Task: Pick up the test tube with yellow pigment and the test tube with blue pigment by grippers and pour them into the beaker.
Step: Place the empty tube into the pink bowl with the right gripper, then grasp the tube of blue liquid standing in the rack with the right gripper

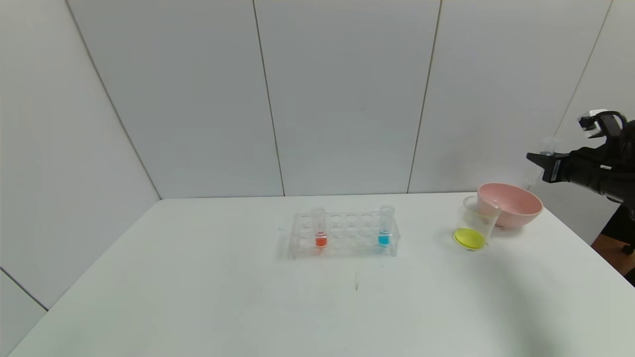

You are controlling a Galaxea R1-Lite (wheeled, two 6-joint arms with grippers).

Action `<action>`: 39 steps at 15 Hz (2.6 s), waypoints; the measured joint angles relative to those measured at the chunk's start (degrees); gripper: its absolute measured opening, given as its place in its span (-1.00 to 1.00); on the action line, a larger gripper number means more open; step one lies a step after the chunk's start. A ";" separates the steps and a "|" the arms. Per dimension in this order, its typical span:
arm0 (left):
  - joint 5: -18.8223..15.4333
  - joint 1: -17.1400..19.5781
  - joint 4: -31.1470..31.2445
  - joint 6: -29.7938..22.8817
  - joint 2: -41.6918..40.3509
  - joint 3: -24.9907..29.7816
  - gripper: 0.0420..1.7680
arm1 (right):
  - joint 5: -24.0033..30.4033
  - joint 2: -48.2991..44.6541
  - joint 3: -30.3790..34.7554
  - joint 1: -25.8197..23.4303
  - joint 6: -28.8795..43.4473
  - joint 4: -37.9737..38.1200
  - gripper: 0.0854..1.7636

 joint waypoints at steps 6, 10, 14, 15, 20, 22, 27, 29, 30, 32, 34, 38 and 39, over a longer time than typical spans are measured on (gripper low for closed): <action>0.00 0.00 0.00 0.02 0.00 0.00 1.00 | -3.50 14.34 -14.28 1.18 0.11 0.38 -0.48; 0.00 0.02 0.00 0.02 0.00 0.00 1.00 | -3.54 20.18 -20.13 1.87 0.13 0.99 -0.48; 0.00 0.00 0.00 0.00 0.00 0.00 1.00 | -3.30 21.93 -21.71 2.12 0.18 2.60 -0.48; 0.00 0.02 0.00 0.02 0.00 0.00 1.00 | -3.25 22.13 -21.83 2.15 0.22 2.60 -0.33; 0.00 -0.02 0.00 0.00 0.00 0.00 1.00 | -3.43 22.13 -22.16 2.56 1.74 0.52 0.27; 0.00 -0.02 0.00 0.00 0.00 0.00 1.00 | -3.61 21.49 -21.64 2.86 1.78 -0.52 0.43; 0.00 0.00 0.00 0.00 0.00 0.00 1.00 | -3.83 15.91 -14.45 5.62 4.84 -2.82 0.66; 0.00 0.02 0.00 0.02 0.00 0.00 1.00 | -8.22 12.53 -9.97 9.36 6.94 -4.40 0.73; 0.00 0.02 0.00 0.02 0.00 0.00 1.00 | -12.62 11.11 -8.35 11.93 7.73 -5.23 0.75; 0.00 0.00 0.00 0.00 0.00 0.00 1.00 | -21.96 9.07 -5.95 17.10 8.66 -6.68 0.79; 0.00 0.00 0.00 0.00 0.00 0.00 1.00 | -29.11 6.94 -2.93 22.05 8.94 -7.06 0.82; 0.00 0.00 0.00 0.00 0.00 0.00 1.00 | -39.24 0.93 7.03 30.96 9.13 -7.98 0.87; 0.00 0.02 0.00 0.02 0.00 0.00 1.00 | -40.33 -0.66 10.09 32.65 9.34 -9.36 0.88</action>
